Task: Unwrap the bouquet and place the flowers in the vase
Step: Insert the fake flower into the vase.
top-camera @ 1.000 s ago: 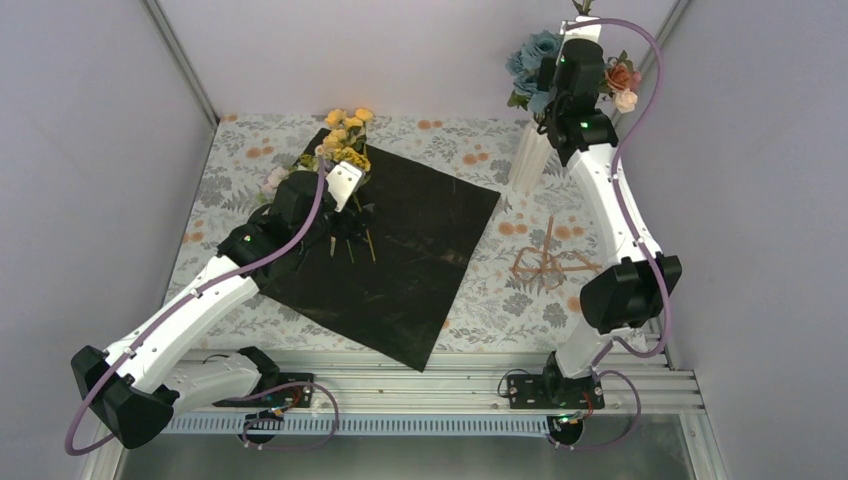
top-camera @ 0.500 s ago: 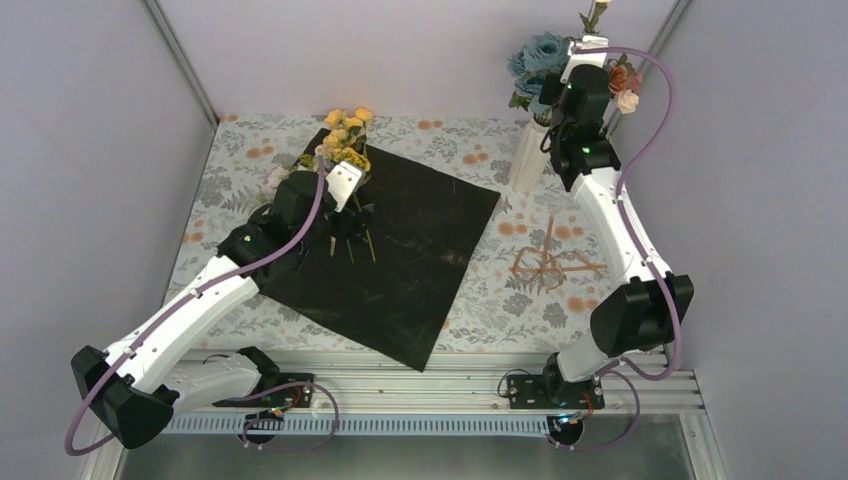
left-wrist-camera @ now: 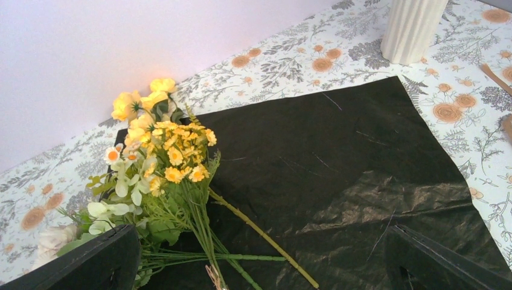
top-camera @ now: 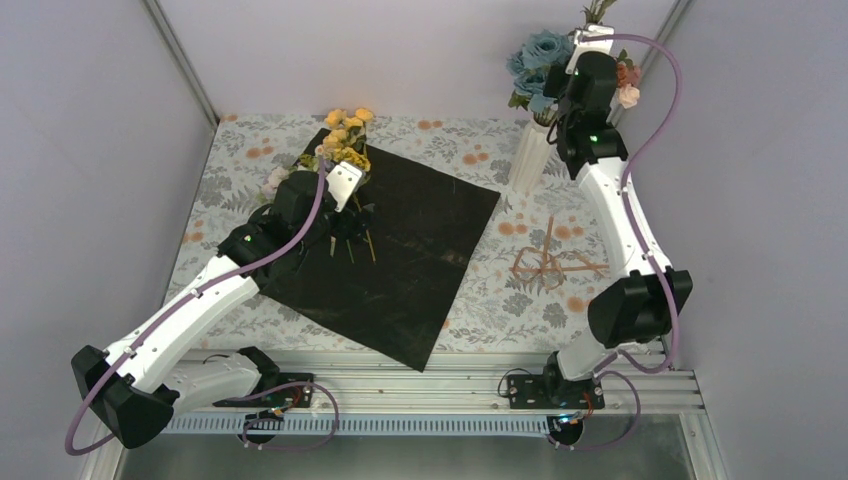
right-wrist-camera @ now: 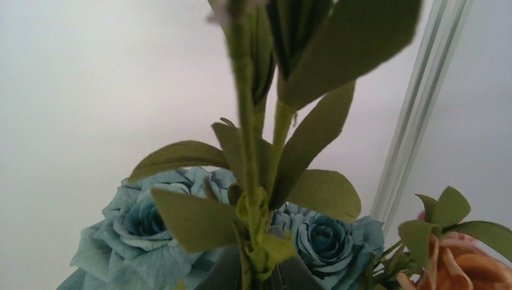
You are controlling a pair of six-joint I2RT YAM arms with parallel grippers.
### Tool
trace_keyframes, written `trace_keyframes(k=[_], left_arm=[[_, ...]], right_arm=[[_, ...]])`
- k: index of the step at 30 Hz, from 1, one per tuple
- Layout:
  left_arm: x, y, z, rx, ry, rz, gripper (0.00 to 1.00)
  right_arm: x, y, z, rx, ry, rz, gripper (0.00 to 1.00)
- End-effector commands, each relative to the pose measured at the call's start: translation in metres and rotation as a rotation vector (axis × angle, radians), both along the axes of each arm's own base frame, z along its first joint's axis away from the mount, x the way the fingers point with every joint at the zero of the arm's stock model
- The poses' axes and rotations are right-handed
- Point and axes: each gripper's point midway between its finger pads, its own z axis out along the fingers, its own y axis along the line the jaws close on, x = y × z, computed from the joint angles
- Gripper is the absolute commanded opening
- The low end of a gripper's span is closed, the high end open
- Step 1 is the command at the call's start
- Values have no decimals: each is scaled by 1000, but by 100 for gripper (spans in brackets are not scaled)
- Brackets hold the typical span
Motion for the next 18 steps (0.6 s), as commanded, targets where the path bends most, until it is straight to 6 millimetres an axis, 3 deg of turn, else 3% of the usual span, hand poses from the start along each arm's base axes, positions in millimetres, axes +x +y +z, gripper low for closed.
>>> trace_keyframes(k=[1,2,9,12,14,18], left_arm=[[2,0,1,8,-12,5,100],[2,0,0,9,-10,3,100],[2,0,-1,10,-7,1,100],[2,-1,-2,12,-5,0,100],[3,-1,-4,15,-3,-1,100],[4,-1,-5,18,0,1,100]], right_arm=[[8,0,9,-41,47,6,8],[8,1,8,-47,61,13,8],[39,6,-65,-42,249,15,7],[42,10,-79,-33,271,36,6],[41,14,-79,-34,264,60,5],[34,22,-49,-71,181,116,5]])
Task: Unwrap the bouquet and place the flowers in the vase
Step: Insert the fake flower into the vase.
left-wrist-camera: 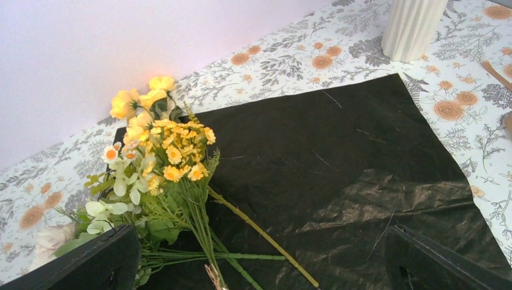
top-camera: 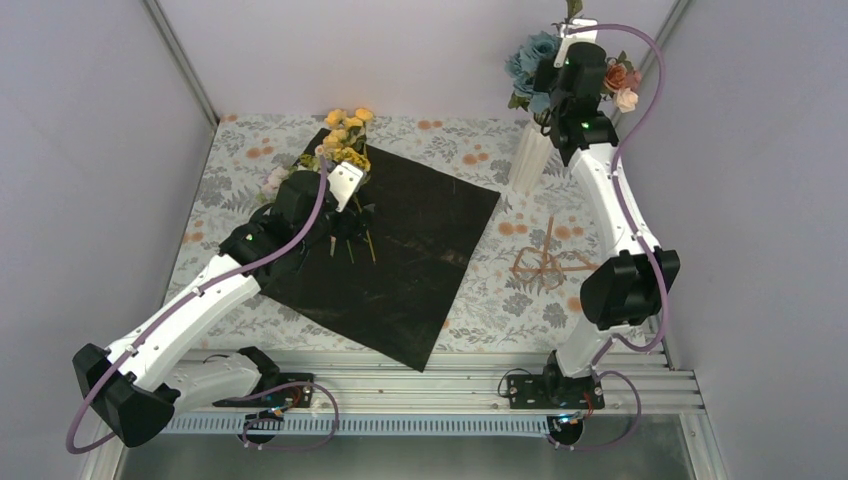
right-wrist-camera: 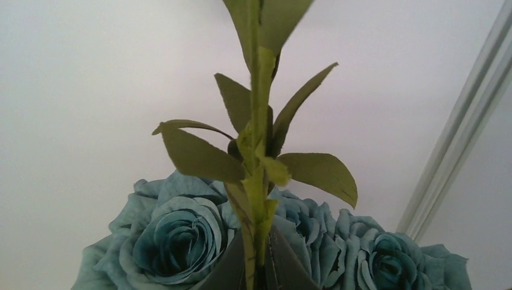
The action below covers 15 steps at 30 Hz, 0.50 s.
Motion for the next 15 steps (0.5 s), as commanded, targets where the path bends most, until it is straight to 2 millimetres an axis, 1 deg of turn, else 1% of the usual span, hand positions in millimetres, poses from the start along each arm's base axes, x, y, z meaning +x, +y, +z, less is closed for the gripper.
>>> trace_keyframes(k=[1,4,7,9,11,12,14,15], left_arm=[[3,-1,-2,13,-6,0,100],[3,-1,-4,14,-2,1,100],[3,-2,-5,14,2,-4,100],[2,-3,-6,13,7,-10,100],[2,-4,-7,11,10,-15,100],[2,-5,-7,12,11,-17,100],[2,-5,-8,13,13,-19,100],[2,-5,-8,12,13,-19,100]], right_arm=[[-5,9,-24,-67,86,73,5],[-13,19,-3,-146,30,141,6],[-15,32,-7,-260,50,238,9],[-16,43,-15,-333,72,315,7],[-18,49,-21,-375,86,357,6],[-26,54,-12,-410,68,392,4],[-38,70,-13,-481,45,502,4],[-42,74,-17,-505,39,533,4]])
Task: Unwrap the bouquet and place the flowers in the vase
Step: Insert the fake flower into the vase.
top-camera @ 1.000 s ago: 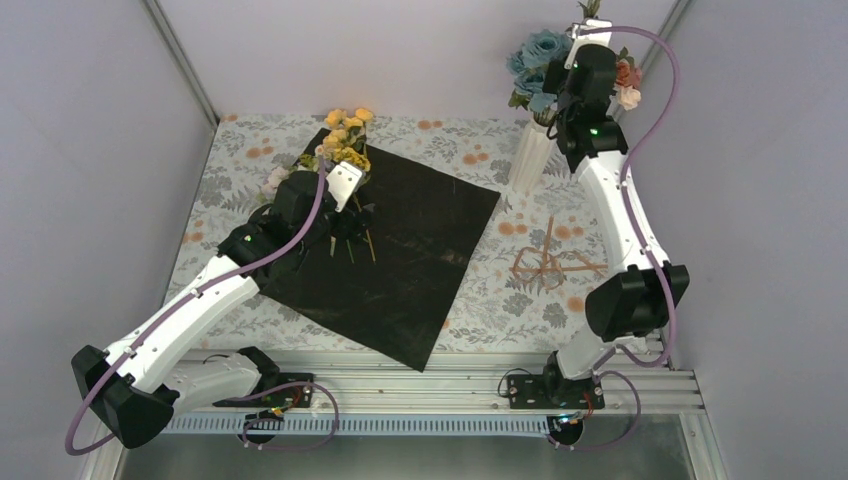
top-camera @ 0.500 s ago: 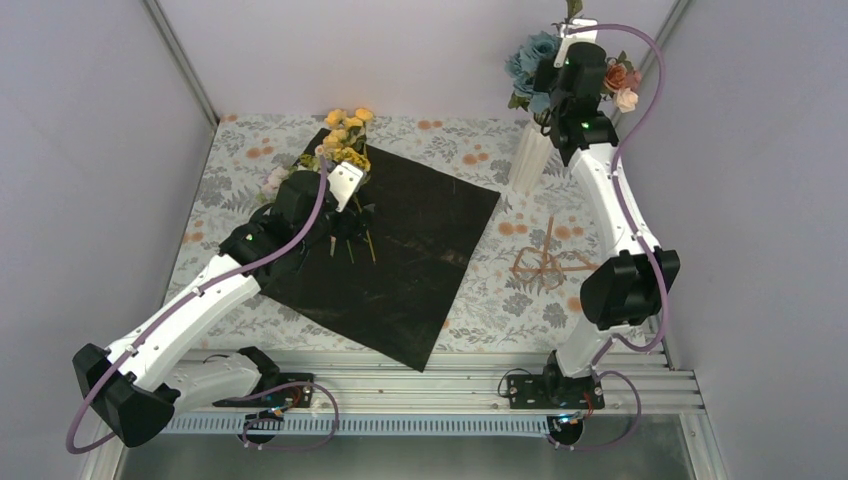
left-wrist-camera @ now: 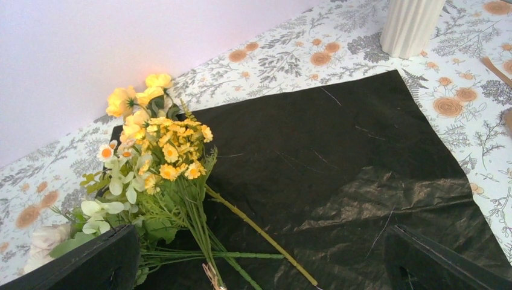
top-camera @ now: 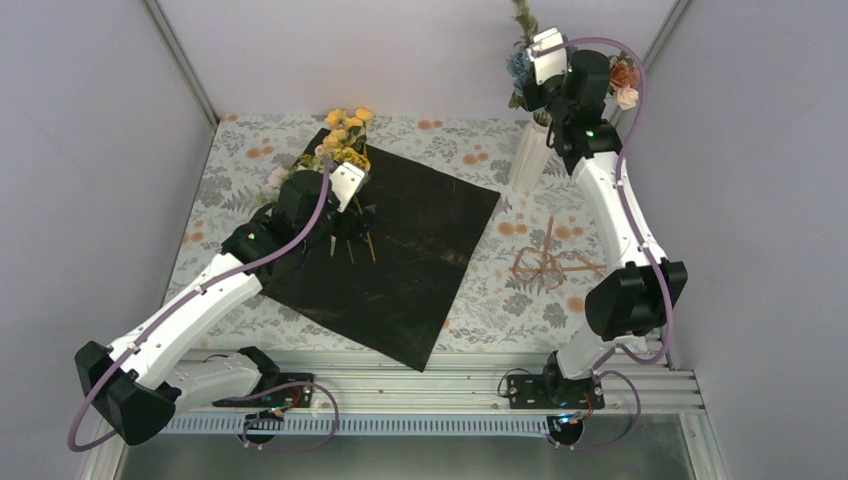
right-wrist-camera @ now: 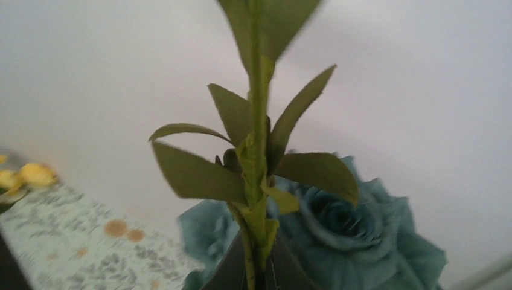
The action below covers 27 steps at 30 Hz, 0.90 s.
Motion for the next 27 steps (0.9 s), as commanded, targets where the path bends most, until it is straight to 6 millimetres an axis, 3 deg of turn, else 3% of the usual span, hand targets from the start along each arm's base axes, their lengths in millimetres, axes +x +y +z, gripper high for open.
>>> trace_keyframes(k=[1,8,14,19,27], left_arm=[[1,-3,-4,7,2,-16,100],[1,-4,-8,9,10,-21,100],[2,-6,-10,13,18,-23,100],[2,-5,-11,15,21,-19,100],[2,-6,-11,16,25,-21,100]], right_arm=[[-29,27,-14,-181,12,213,4],[-19,18,-24,-110,118,153,4],[0,-28,-2,178,156,-186,4],[-7,-62,17,297,99,-402,4],[-26,-85,27,461,57,-548,4]])
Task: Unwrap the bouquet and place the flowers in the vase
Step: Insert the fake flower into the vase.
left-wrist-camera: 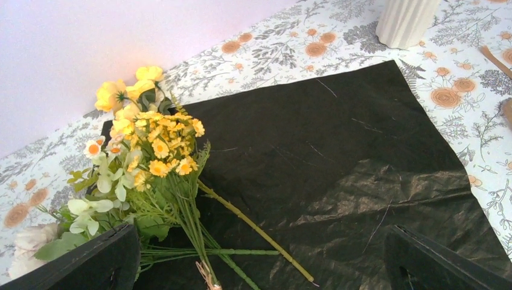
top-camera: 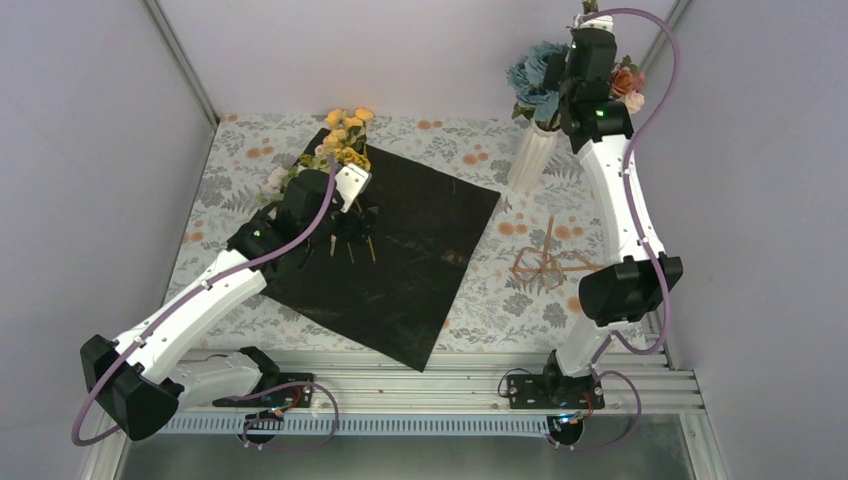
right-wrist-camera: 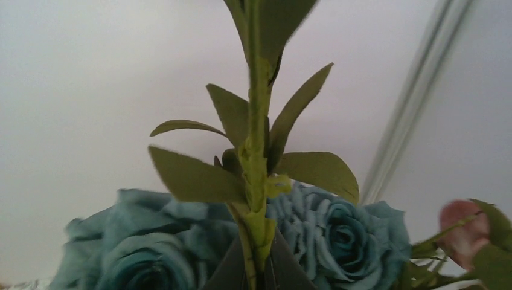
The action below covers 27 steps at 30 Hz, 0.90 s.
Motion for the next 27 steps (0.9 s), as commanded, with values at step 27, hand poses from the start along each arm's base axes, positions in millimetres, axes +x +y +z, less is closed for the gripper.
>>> trace_keyframes(k=[27], left_arm=[[-3,-1,0,-8,-7,-18,100]], right_arm=[[-4,36,18,-214,-31,272,6]])
